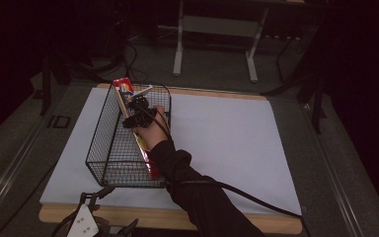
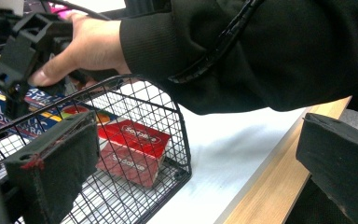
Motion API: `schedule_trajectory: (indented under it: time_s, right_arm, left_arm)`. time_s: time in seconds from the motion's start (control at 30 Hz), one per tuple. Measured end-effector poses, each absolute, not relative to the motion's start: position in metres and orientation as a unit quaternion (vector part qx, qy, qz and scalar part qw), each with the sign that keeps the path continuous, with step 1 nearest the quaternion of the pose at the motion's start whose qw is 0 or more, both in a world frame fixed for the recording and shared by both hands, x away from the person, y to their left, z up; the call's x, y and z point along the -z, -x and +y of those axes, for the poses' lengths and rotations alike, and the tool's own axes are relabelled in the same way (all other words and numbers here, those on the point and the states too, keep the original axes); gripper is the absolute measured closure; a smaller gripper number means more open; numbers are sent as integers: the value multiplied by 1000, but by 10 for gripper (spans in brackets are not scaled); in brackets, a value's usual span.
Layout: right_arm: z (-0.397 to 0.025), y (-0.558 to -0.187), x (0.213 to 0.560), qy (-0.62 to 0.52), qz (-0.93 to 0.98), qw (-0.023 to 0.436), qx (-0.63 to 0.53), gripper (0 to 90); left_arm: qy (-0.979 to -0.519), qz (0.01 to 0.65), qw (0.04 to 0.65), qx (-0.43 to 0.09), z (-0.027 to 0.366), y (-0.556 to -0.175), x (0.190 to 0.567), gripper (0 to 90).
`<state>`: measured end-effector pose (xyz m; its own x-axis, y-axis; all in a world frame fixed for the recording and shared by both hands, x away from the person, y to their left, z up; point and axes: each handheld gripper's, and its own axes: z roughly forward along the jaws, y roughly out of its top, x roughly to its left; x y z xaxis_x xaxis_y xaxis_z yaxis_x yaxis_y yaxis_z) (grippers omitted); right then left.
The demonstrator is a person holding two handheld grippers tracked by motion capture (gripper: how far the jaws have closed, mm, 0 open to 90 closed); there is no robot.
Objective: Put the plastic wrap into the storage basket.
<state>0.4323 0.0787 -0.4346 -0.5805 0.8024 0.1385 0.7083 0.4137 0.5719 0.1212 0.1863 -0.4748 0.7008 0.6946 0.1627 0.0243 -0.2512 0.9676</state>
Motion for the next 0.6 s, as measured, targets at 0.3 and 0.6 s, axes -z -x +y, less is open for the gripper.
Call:
schedule_trajectory:
  time_s: [0.3,0.6]
  right_arm:
    - [62,-427,429,-393,856,91,-323,128]
    - [35,-416,403,-342,867,94,-350,133]
  left_arm:
    - [-734,246,559,-297,185,-122,475,1]
    - [-735,247,557,-297,185,-122,476,1]
